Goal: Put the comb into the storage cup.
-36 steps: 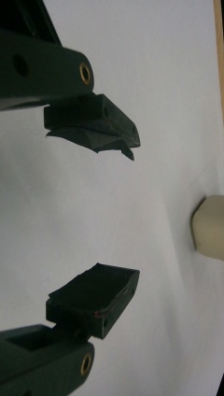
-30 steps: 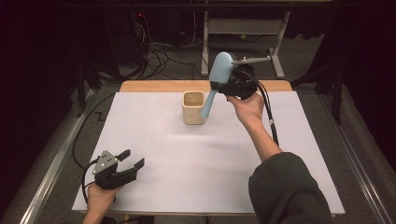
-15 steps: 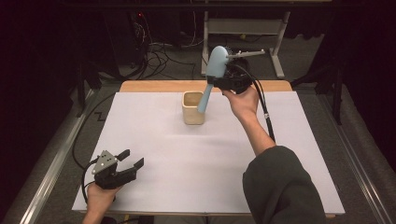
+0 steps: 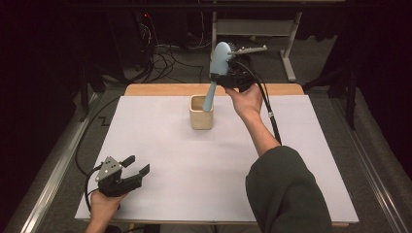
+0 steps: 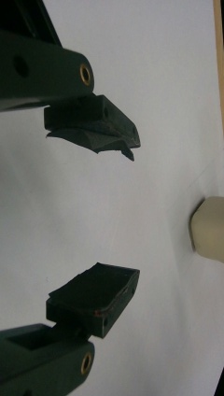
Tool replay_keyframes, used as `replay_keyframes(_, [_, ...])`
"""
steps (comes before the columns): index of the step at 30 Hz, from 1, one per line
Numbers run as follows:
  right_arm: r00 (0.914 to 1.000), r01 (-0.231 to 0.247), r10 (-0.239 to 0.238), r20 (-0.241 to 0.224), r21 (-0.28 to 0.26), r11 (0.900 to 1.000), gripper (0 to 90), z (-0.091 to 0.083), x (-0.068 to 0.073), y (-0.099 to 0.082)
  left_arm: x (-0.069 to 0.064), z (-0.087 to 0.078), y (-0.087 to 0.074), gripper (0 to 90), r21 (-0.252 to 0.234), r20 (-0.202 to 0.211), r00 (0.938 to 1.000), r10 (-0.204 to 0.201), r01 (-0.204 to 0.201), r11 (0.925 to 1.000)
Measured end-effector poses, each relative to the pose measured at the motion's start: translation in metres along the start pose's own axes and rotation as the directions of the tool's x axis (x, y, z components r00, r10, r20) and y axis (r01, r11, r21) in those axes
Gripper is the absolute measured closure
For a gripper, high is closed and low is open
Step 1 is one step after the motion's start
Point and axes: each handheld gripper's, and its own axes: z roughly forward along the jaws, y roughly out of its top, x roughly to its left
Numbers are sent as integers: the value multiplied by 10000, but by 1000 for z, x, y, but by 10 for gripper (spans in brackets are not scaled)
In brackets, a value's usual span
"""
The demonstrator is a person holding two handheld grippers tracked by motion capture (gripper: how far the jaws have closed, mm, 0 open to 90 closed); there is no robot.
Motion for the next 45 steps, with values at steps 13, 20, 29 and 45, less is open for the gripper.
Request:
replay_keyframes(13, [9993,-79,83,365,-119,9999,538,15,1,0,0,0,0,330,-57,44,10000,-29,29,10000])
replay_keyframes(20, [9992,-92,88,397,96,9999,536,25,1,-4,0,0,0,330,-59,53,10000,-29,30,10000])
replay_keyframes(29, [9991,-96,84,410,309,9995,534,34,3,-9,0,0,0,330,-42,77,10000,-5,6,10000])
replay_keyframes(45, [9991,-124,96,401,701,9975,531,46,3,-19,-1,0,0,330,-17,56,10000,76,-76,10000])
